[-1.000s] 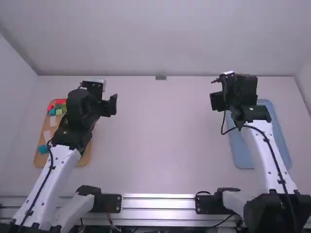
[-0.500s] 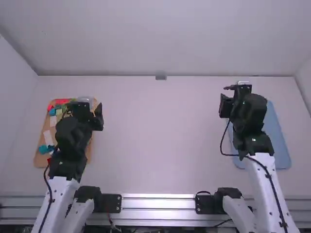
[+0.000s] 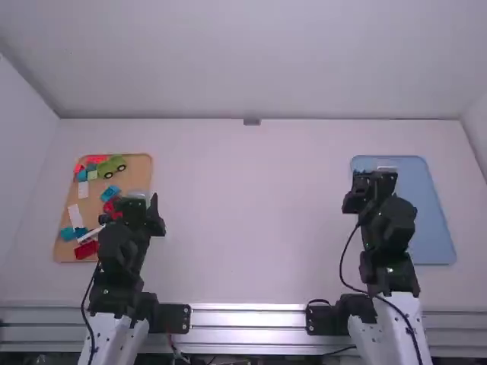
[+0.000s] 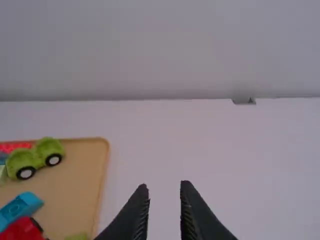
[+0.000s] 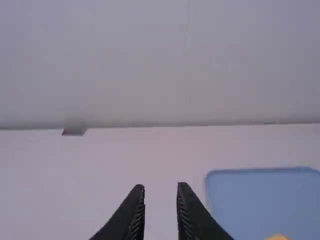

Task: Assemble lego blocks to make yellow taxi

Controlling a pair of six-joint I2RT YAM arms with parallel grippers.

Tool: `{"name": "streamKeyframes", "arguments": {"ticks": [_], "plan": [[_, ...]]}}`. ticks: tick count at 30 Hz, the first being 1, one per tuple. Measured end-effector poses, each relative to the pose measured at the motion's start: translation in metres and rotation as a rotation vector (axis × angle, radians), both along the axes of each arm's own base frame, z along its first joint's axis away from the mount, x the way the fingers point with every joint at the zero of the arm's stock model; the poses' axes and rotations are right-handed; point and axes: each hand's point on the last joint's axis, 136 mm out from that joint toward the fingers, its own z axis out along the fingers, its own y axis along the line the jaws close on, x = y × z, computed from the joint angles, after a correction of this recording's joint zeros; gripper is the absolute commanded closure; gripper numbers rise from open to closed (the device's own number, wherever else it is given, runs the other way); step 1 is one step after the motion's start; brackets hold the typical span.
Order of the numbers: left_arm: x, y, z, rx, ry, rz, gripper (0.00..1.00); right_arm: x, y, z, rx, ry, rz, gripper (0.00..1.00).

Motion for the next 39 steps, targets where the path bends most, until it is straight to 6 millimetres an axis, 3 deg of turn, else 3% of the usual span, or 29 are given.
{"name": "streamKeyframes", "arguments": {"ticks": [6, 15, 29, 39], "plan": [[-0.008, 0.0, -0.027, 0.0, 0.0, 0.0, 0.98, -0.018, 0.0, -0.028, 0.001, -0.003, -0.001, 1.0], [-0.014, 0.0, -0.059, 0.0, 0.002, 0.0, 1.0, -0.035, 0.0, -0.068, 0.004, -0.002, 0.001, 1.0], [-0.016, 0.0, -0.035, 0.0, -0.109, 0.0, 1.0, -0.047, 0.0, -0.118, 0.001, -0.001, 0.0, 1.0], [-0.016, 0.0, -0.035, 0.0, -0.109, 0.0, 1.0, -0.049, 0.0, -0.095, 0.003, -0.105, -0.002, 1.0]]}}
